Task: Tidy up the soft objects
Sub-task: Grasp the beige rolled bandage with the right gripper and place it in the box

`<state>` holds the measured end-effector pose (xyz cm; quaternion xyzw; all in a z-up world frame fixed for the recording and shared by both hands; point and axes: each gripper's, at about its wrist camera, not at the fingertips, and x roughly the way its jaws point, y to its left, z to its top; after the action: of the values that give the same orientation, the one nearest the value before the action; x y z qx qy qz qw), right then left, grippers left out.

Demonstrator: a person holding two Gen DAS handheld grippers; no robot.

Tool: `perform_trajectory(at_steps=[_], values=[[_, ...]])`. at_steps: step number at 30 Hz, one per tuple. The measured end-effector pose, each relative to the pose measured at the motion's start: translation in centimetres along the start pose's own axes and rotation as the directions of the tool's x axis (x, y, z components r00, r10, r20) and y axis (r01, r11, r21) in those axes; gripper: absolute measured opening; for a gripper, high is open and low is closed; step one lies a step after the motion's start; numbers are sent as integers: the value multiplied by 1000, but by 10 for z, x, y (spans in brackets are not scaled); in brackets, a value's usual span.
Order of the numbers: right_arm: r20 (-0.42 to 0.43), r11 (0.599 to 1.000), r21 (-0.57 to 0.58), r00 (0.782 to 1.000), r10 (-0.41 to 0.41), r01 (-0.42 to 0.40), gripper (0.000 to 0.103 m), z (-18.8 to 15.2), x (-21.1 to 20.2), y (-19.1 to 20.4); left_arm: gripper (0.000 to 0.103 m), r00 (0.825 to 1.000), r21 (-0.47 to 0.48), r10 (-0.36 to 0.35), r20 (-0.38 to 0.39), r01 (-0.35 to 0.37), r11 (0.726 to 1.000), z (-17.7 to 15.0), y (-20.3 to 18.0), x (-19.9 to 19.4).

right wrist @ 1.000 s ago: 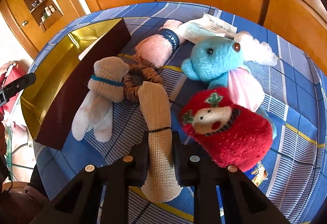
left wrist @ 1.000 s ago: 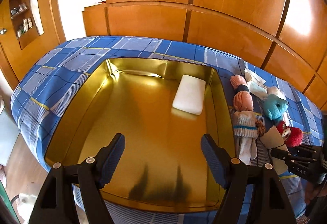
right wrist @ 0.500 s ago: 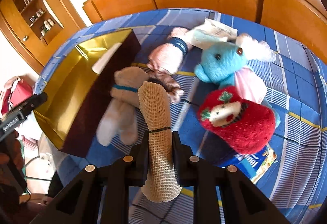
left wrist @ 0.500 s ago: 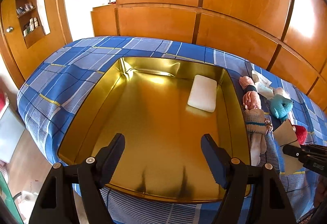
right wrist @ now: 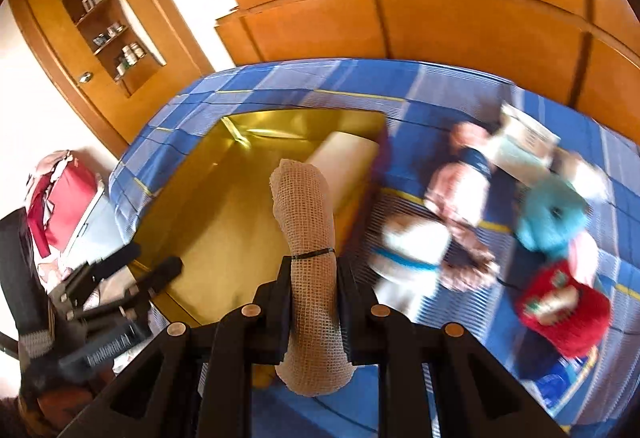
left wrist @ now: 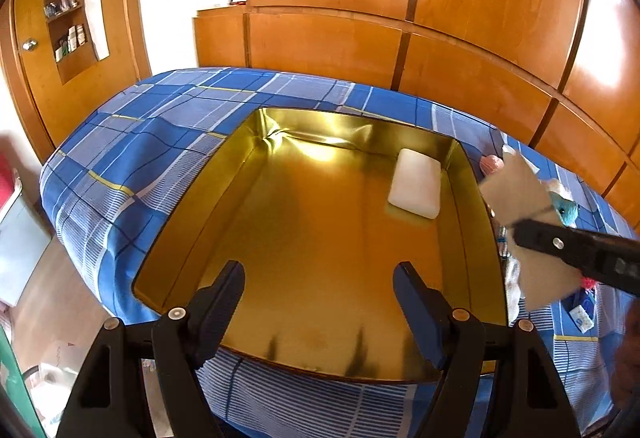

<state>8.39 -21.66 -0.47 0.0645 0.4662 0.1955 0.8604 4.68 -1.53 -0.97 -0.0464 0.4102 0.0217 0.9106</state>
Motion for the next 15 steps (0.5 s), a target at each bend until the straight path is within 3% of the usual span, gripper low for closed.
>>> perform_trajectory(at_steps=[5, 15], values=[[-11, 1000, -17, 1000, -11, 11, 18, 19, 27, 25, 77, 1000, -25, 7, -5, -8, 1000, -2, 11, 0], [-73, 994, 3, 992, -107, 107, 24, 34, 76, 24, 77, 1000, -43, 12, -9, -12, 999, -5, 20, 2]])
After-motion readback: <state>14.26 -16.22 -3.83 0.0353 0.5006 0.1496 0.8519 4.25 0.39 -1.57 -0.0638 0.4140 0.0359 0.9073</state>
